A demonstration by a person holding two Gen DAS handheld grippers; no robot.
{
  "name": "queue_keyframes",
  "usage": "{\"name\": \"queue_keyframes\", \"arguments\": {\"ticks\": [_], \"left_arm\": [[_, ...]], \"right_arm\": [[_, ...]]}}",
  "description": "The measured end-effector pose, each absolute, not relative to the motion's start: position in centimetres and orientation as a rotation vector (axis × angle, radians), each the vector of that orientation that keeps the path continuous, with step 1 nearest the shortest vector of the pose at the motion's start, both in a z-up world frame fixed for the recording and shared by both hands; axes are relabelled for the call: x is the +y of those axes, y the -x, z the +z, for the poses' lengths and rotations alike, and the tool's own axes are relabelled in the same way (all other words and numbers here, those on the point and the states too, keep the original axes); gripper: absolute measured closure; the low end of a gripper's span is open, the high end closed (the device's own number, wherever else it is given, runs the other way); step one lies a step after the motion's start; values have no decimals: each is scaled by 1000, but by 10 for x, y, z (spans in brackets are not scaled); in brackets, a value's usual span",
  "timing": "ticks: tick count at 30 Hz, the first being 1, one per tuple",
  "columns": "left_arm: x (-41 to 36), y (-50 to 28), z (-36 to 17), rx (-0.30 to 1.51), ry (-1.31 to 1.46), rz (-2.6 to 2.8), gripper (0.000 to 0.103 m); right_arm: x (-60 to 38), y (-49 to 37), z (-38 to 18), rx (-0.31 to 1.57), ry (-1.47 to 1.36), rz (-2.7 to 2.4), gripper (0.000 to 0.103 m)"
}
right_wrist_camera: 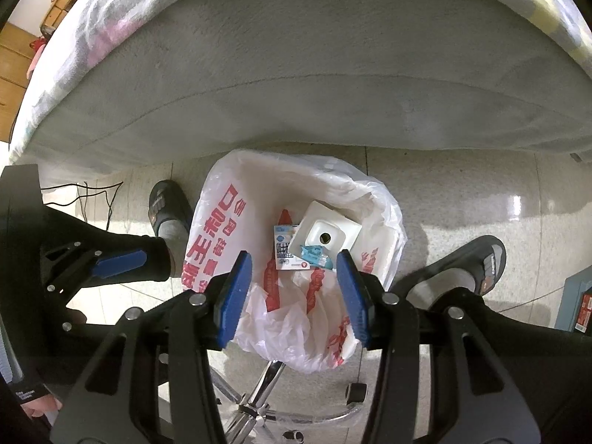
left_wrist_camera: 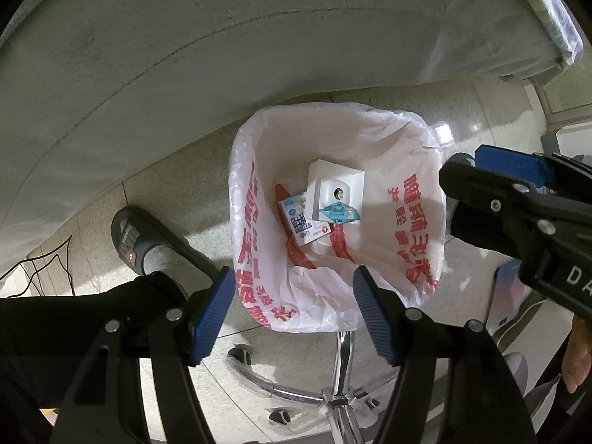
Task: Collect trash
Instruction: 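Raise both tools back over the remaining items on the bed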
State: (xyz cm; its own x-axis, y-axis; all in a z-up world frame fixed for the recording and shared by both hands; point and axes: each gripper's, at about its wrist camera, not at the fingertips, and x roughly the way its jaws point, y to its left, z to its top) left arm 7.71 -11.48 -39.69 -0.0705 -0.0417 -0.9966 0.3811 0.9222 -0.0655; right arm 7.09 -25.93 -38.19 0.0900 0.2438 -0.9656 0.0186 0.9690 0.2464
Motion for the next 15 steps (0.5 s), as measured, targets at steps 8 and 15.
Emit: {"name": "queue_keyframes", "arguments": {"ticks": [8, 15], "left_arm": [[-114, -76, -393, 1595, -250, -348, 35], [-112, -76, -386, 1582, -226, -345, 33]], "right_arm": [[-266, -68, -377, 1467, -235, 162, 56], [-266, -63, -370, 1458, -240, 161, 55]]}}
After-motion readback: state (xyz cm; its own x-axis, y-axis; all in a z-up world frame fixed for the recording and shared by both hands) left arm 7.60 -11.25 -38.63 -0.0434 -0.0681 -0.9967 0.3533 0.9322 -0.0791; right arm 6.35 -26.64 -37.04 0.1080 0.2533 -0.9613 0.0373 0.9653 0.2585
